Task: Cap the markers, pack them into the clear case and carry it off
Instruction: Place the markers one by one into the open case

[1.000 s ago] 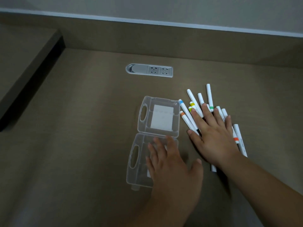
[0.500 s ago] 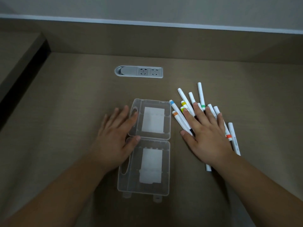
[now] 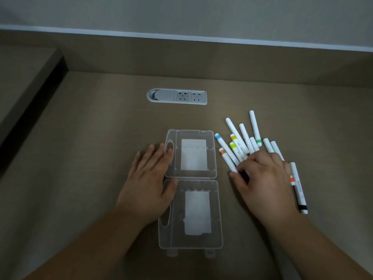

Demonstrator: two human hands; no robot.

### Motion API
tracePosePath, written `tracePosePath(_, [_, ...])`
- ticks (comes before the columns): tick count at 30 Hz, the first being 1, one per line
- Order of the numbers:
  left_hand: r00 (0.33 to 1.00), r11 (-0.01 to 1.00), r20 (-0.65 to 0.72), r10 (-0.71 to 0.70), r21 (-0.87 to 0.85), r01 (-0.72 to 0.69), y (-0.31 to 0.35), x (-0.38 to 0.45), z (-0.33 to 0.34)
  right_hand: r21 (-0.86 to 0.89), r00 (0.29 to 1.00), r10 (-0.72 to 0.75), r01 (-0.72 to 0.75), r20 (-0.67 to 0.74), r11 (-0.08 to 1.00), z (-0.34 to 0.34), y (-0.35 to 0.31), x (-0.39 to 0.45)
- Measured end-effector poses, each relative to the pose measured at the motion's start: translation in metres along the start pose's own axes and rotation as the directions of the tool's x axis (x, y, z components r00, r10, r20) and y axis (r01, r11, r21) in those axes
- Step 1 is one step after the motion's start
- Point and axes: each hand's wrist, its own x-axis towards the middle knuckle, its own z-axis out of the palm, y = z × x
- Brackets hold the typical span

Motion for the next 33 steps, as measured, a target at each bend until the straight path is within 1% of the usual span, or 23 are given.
tracePosePath(7, [1.000,1.000,-0.008,-0.006,0.018,0.006,0.001,0.000,0.000,-0.096,0.990,0.091,-0.081,0.109,0.992,0.000,-0.020,0.011])
tracePosePath(9, [1.000,1.000,-0.014,-0.010,0.016,0.010,0.002,0.001,0.000,-0.046,0.985,0.123,-0.118,0.119,0.992,-0.002,-0.022,0.014])
tracePosePath(13, [1.000,1.000,-0.015,-0.013,0.015,0.013,0.002,0.001,-0.001,0.148,0.982,0.170,-0.181,0.088,0.972,-0.012,-0.026,0.017])
tracePosePath(17, [1.000,1.000,-0.012,-0.015,0.024,0.015,0.003,0.000,-0.001,0.263,0.964,0.218,-0.252,0.151,0.931,-0.013,-0.033,0.017])
tracePosePath(19, [1.000,0.999,-0.014,-0.016,0.030,0.017,0.003,-0.001,-0.001,0.288,0.948,0.248,-0.298,0.199,0.910,-0.010,-0.036,0.018])
tracePosePath(24, [1.000,0.999,-0.009,-0.013,0.037,0.013,0.003,0.000,0.001,0.309,0.930,0.272,-0.342,0.249,0.887,-0.009,-0.043,0.023])
tracePosePath(27, [1.000,0.999,-0.010,-0.013,0.039,0.013,0.002,0.000,0.001,0.334,0.915,0.276,-0.369,0.293,0.868,-0.008,-0.047,0.026])
tracePosePath(33, [1.000,0.999,-0.003,-0.008,0.050,0.009,0.003,0.000,0.000,0.407,0.907,0.259,-0.385,0.331,0.828,-0.004,-0.053,0.028])
